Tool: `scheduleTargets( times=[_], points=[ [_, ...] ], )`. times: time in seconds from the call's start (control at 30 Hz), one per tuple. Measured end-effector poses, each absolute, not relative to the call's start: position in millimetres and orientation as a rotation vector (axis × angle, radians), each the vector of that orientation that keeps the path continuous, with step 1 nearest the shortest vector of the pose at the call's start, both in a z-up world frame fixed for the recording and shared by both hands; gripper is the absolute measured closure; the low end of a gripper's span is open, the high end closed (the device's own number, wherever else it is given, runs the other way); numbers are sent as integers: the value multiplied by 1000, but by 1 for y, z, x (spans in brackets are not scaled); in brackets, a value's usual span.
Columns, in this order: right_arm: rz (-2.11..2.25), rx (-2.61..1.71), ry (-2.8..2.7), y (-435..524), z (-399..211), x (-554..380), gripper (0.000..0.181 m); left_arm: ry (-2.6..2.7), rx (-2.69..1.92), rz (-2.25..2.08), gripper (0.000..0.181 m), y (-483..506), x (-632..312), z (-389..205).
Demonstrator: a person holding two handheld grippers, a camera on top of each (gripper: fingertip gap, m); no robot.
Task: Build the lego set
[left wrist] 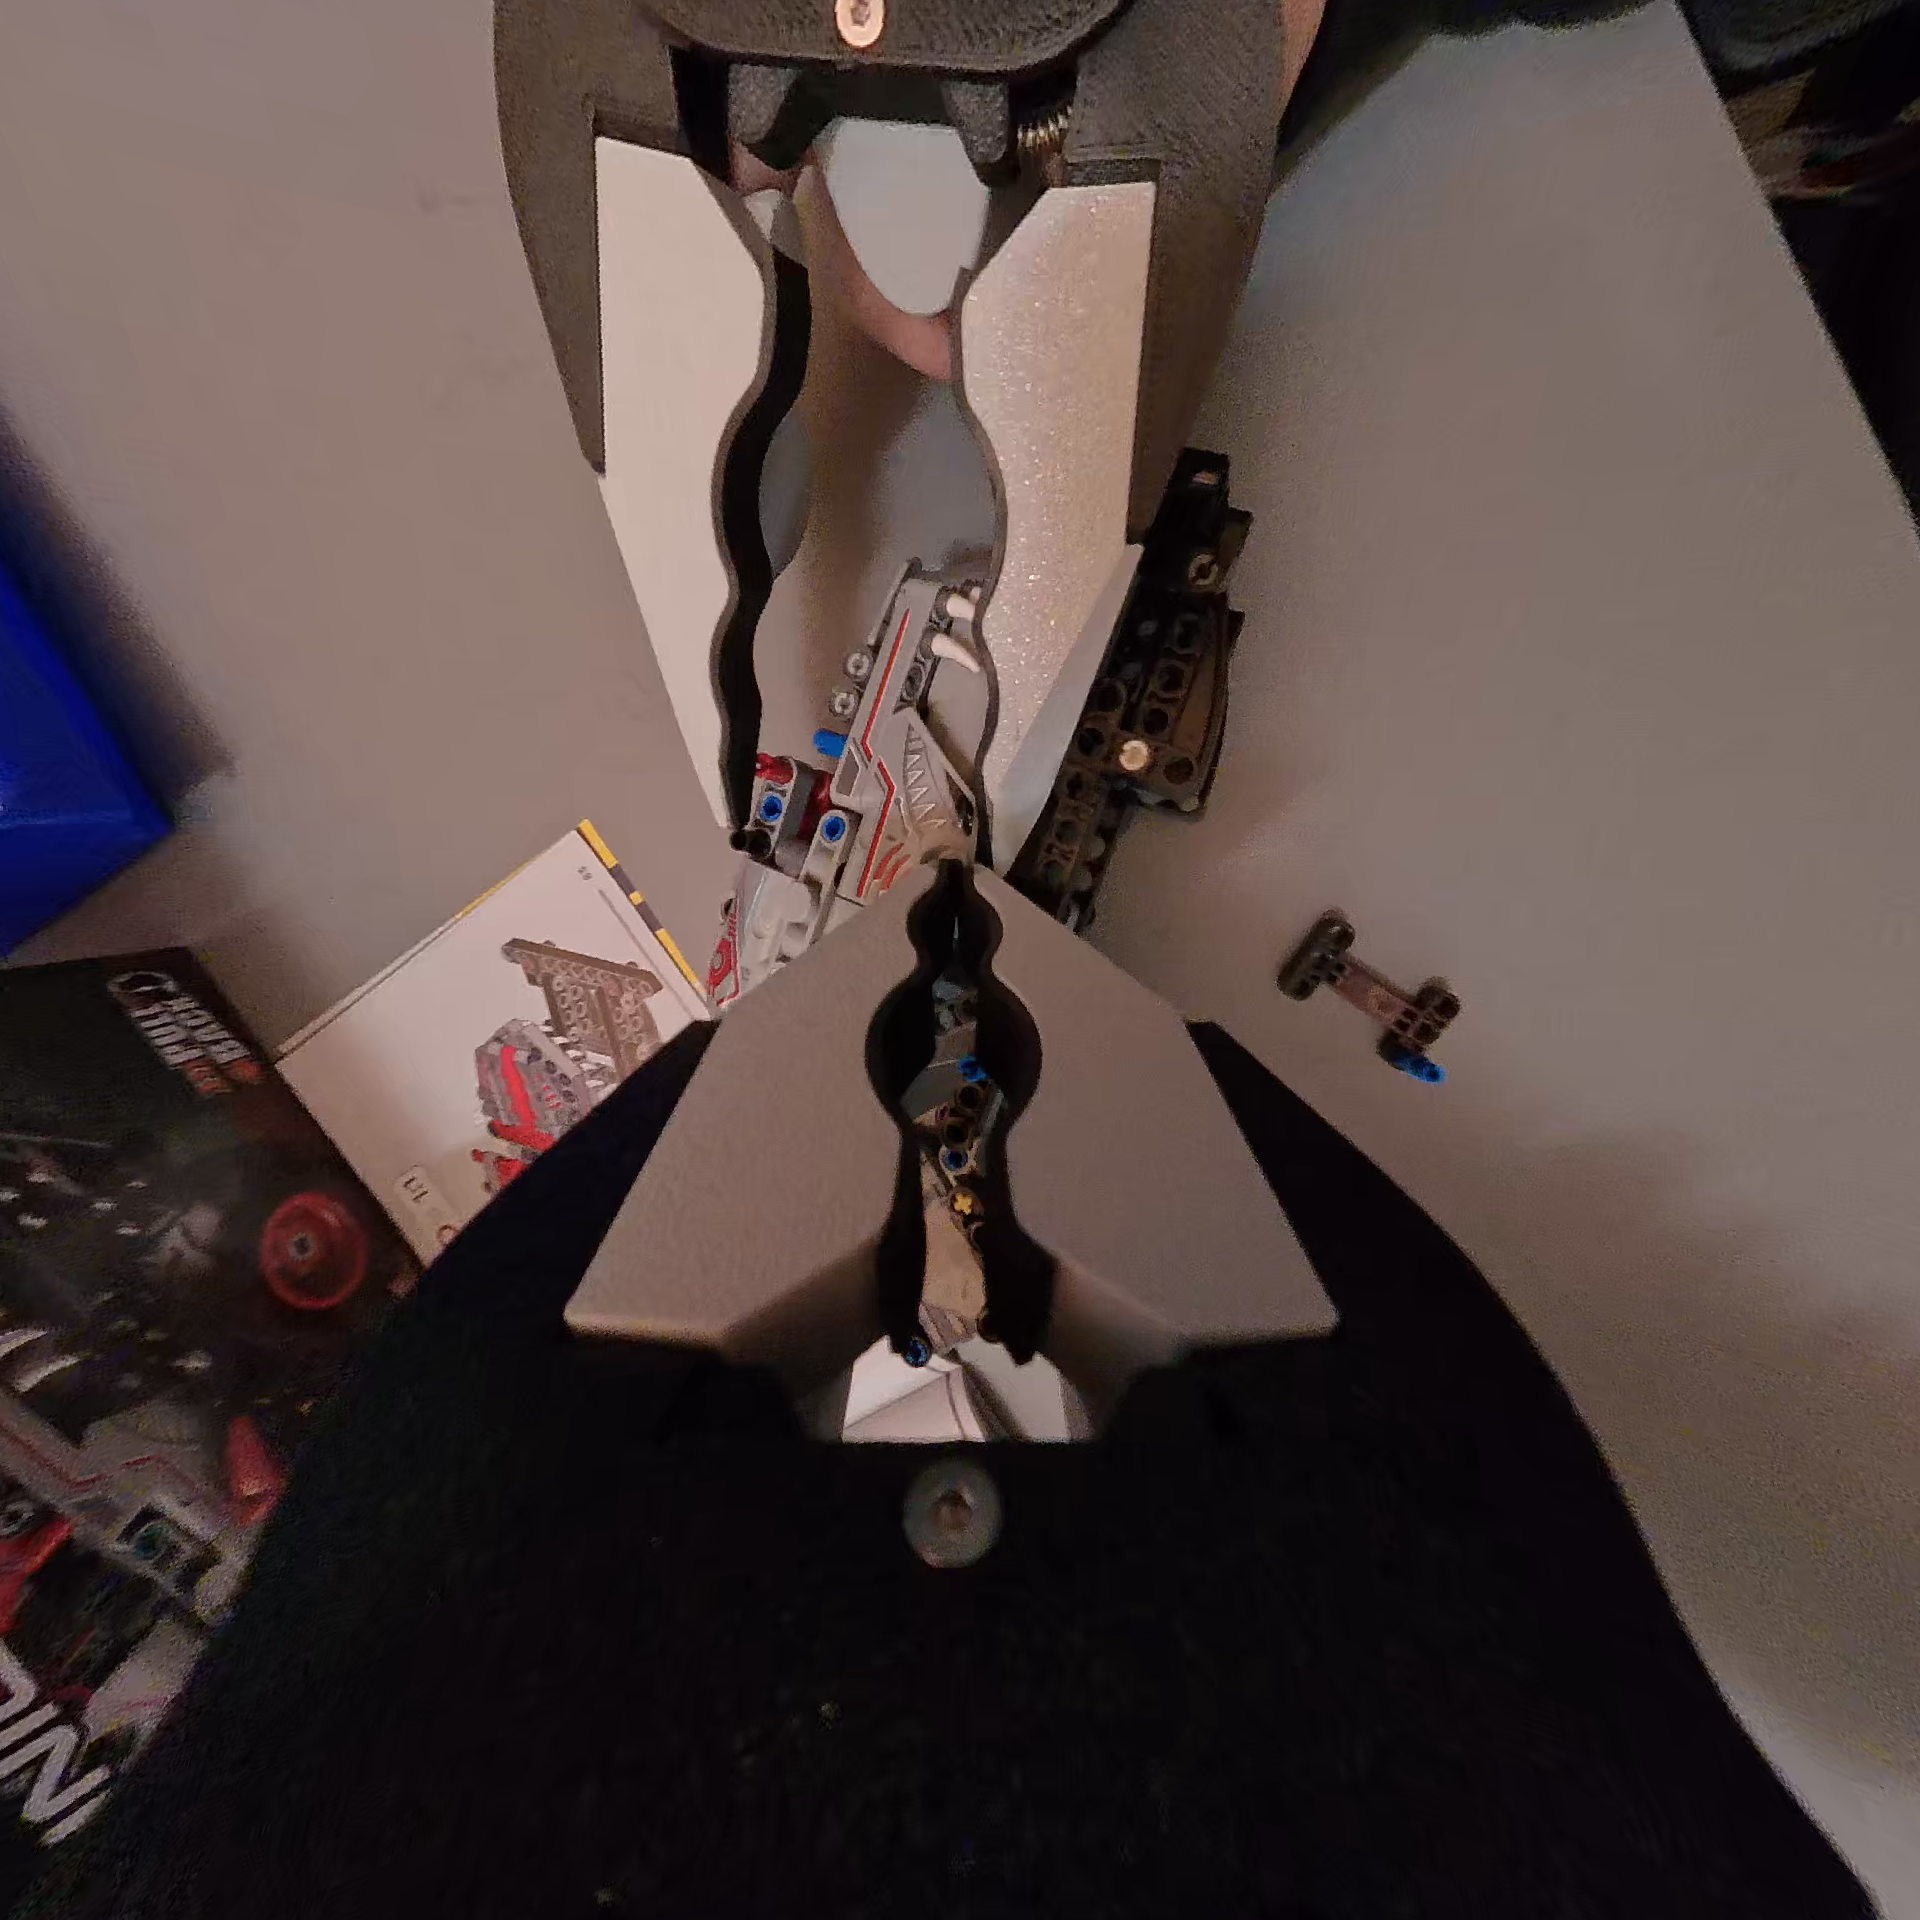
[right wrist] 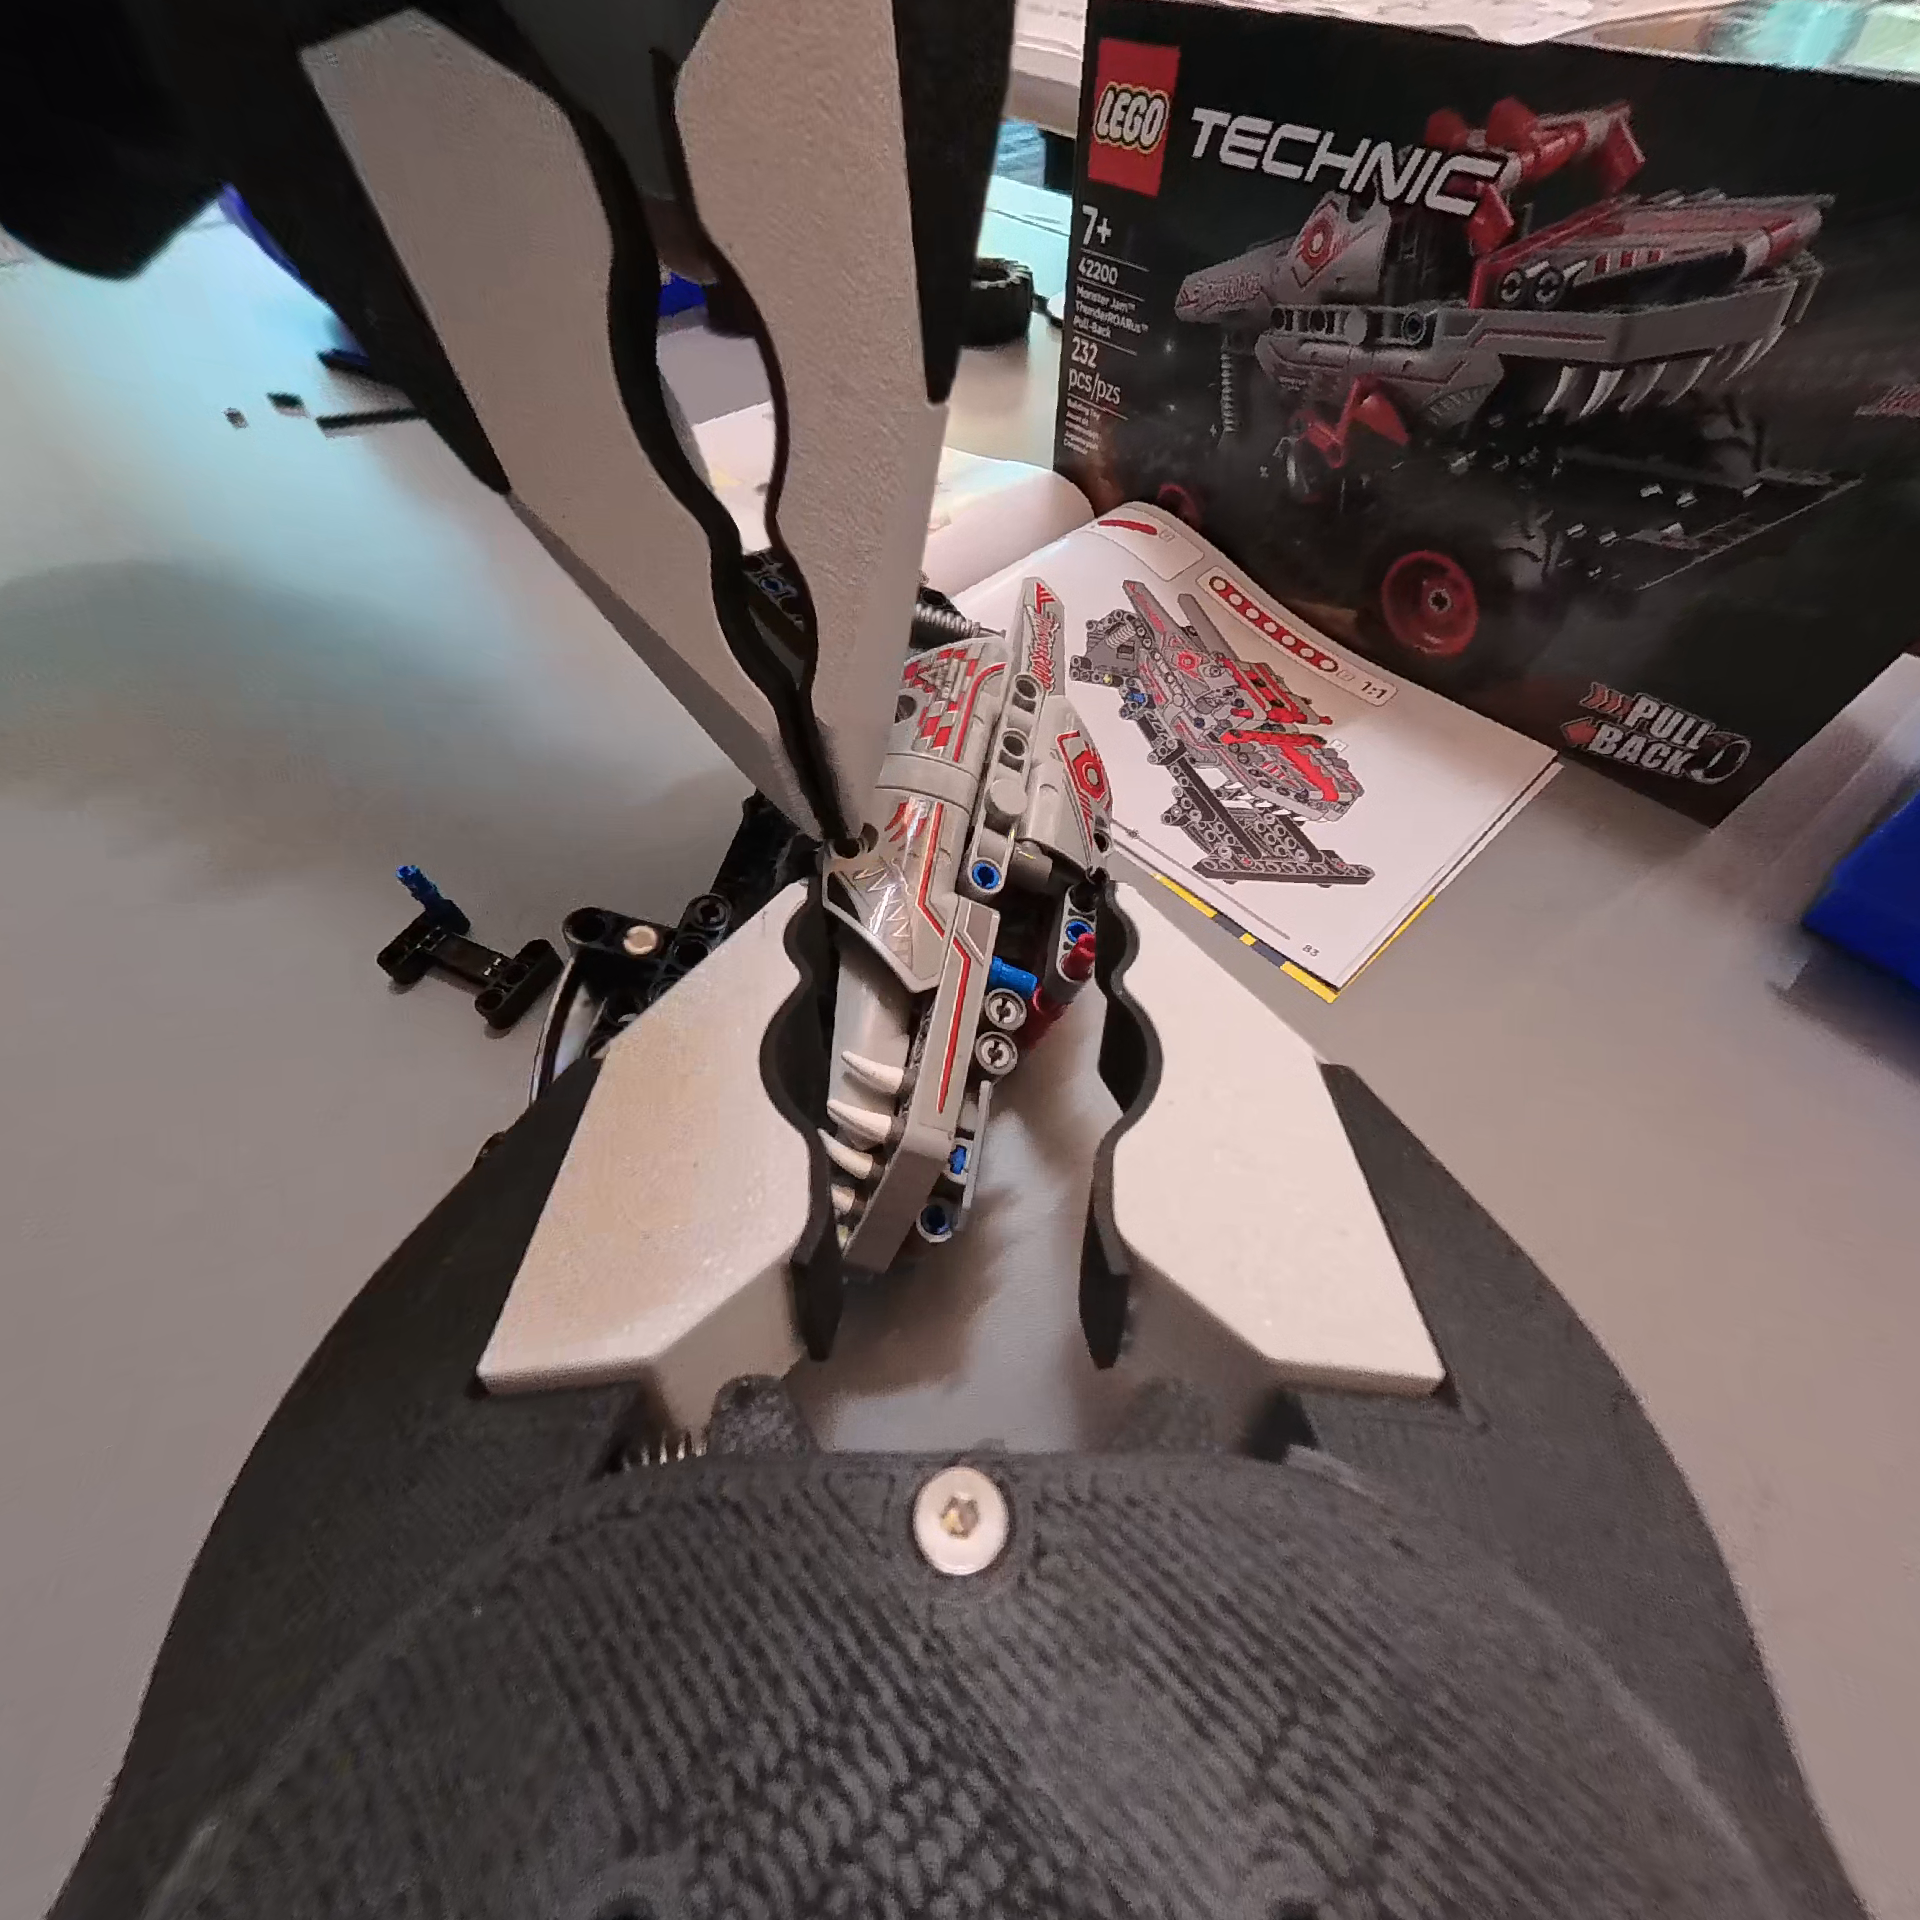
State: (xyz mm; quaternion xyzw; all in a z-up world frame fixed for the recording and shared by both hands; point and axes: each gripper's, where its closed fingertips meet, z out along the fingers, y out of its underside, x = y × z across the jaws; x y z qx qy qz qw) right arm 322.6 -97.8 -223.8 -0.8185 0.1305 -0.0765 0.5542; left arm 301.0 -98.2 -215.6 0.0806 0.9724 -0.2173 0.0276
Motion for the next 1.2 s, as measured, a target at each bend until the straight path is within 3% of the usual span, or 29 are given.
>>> scheduleTargets(
  times=[0.47, 1.2],
  points=[
    [-175, -1929, 353, -94, -225, 327, 127, 3185, -9, -596, 181, -97, 303, -216],
    [-177, -1973, 343, -92, -231, 326, 127, 3103, 581, -276, 181, -92, 303, -217]
  ],
)
